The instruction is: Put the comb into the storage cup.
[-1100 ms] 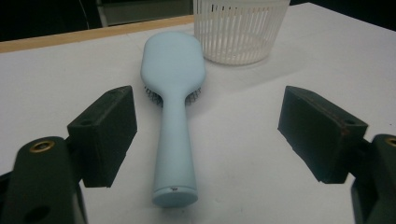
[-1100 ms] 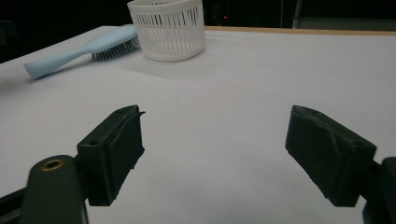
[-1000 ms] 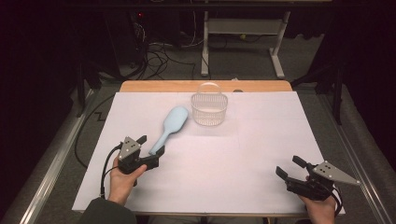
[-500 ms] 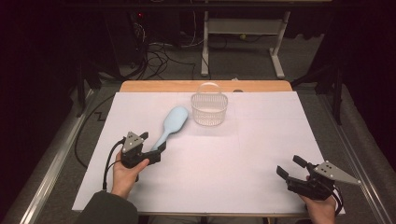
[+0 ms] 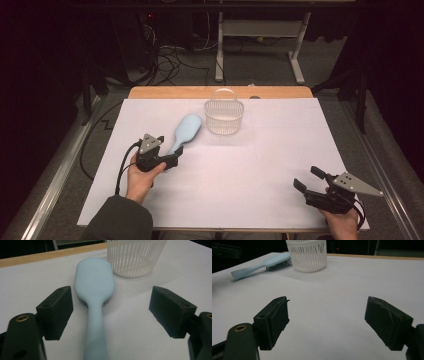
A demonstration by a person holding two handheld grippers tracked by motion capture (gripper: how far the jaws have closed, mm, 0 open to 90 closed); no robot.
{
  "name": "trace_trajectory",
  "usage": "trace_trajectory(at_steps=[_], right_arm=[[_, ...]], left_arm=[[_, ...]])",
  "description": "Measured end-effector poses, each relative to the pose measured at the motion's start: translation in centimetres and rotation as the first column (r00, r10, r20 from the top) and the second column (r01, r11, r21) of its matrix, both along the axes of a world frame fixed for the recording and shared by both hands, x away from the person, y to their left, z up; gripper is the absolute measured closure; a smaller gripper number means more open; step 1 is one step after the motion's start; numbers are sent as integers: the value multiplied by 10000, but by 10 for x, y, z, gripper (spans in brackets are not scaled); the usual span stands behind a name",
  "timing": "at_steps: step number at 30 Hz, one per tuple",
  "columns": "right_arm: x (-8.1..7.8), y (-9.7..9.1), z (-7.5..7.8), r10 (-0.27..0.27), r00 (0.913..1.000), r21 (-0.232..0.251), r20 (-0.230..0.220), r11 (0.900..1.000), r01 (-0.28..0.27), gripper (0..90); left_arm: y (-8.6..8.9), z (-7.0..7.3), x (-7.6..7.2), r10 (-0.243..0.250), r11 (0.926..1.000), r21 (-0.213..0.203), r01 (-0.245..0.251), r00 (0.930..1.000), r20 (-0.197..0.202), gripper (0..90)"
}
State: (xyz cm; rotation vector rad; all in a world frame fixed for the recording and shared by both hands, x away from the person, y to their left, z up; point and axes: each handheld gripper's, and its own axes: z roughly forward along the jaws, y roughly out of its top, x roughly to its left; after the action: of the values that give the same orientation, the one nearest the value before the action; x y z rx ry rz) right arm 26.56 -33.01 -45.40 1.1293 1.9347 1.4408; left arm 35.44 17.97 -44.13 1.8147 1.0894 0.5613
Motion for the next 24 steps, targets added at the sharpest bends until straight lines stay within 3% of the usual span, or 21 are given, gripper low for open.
trace_trajectory(at_steps=[7,10,16,21,24], right_arm=[[-1,0,0,-66,10000,4,-44,10000,66,197],[-2,0,0,-80,10000,-11,-3,10000,80,197],[-2,-2,0,-240,9997,30,8,9997,240,197],[-2,-2,1,-298,9995,49,63,9995,298,198],[-3,-2,1,-310,9995,35,108,9995,309,200]], left_arm=[[-2,1,8,168,9995,266,-165,9998,-119,205],[-4,3,12,176,9998,83,-173,9991,-378,207],[-9,7,22,96,9991,408,-65,9970,-770,204],[-14,10,28,120,9964,848,-49,9964,-839,209],[-17,13,33,175,9897,1432,-35,9952,-964,221]])
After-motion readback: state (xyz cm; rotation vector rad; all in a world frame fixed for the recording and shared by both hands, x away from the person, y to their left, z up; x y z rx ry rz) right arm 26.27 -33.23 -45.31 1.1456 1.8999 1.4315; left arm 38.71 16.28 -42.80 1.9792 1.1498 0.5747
